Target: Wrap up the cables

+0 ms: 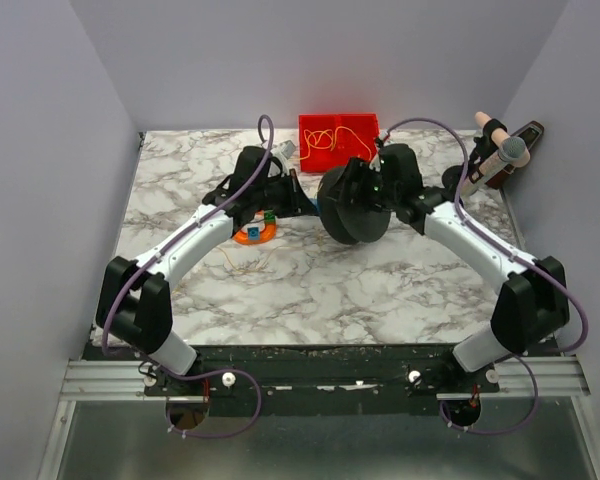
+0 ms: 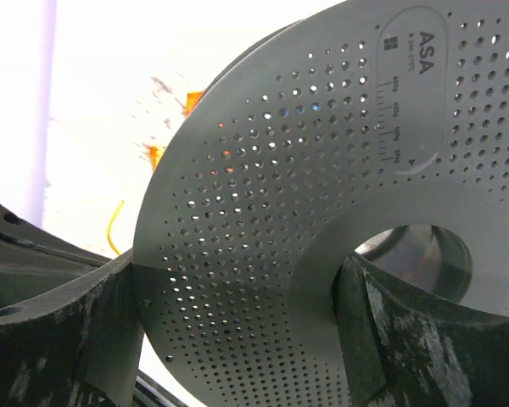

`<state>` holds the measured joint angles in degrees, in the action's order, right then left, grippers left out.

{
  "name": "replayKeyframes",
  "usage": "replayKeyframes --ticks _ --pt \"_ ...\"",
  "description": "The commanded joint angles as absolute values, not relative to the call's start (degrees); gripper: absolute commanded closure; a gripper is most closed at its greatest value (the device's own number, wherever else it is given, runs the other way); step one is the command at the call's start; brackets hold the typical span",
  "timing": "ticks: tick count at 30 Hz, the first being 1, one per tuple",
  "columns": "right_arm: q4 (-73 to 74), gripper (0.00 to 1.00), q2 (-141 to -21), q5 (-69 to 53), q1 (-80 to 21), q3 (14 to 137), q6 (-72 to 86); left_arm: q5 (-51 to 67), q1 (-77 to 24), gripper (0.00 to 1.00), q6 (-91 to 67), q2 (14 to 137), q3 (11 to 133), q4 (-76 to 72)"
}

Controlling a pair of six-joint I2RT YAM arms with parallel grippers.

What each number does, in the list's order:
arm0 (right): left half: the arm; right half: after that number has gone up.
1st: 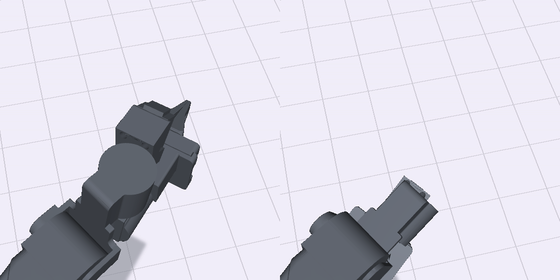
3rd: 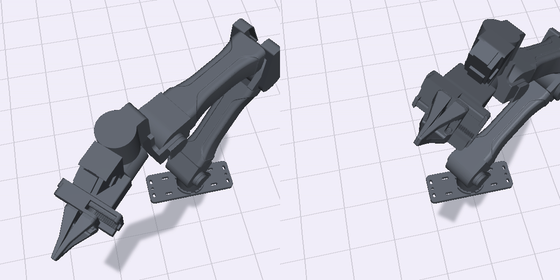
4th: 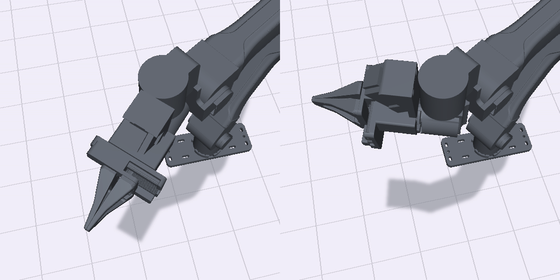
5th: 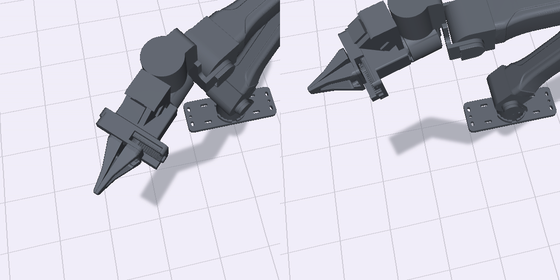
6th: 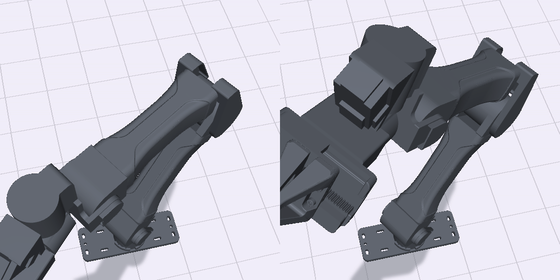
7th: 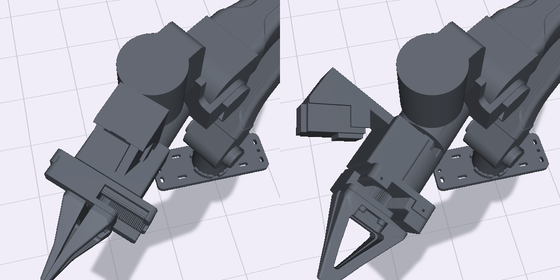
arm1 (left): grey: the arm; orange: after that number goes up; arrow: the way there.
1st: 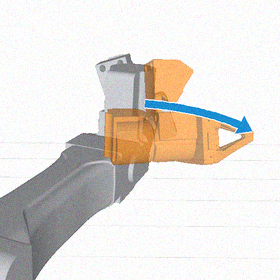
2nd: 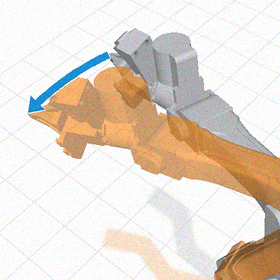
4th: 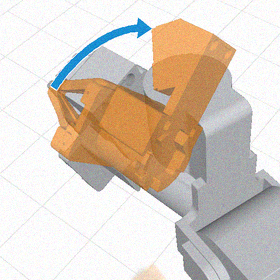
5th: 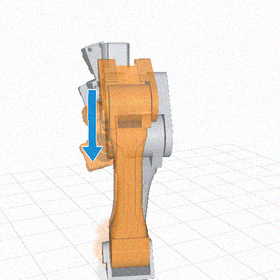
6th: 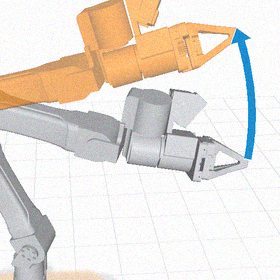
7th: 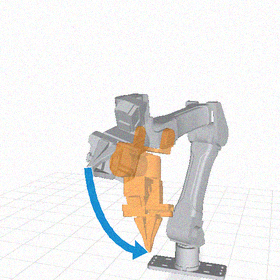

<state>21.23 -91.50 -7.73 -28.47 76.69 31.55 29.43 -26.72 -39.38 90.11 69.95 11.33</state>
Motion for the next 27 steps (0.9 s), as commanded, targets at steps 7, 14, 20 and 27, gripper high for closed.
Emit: replayKeyframes --ticks 7,14,20,27 --pt "-21.8 0.99 -79.7 -6.7 -29.3 53.6 59.3 12.7 -30.8 1.0 -22.1 84.3 73.5 18.5" --pt "-44.2 0.99 -79.4 -8.3 -29.4 44.1 64.2 13.0 -34.9 1.0 -15.6 84.9 72.9 23.5" --pt "-44.7 0.99 -80.3 -8.0 -29.4 43.5 65.1 6.9 -35.2 1.0 -13.5 82.7 70.6 19.9" --pt "-55.6 0.99 -86.6 -14.4 -29.4 40.2 74.7 8.2 -35.3 1.0 -11.3 81.6 69.9 21.6"
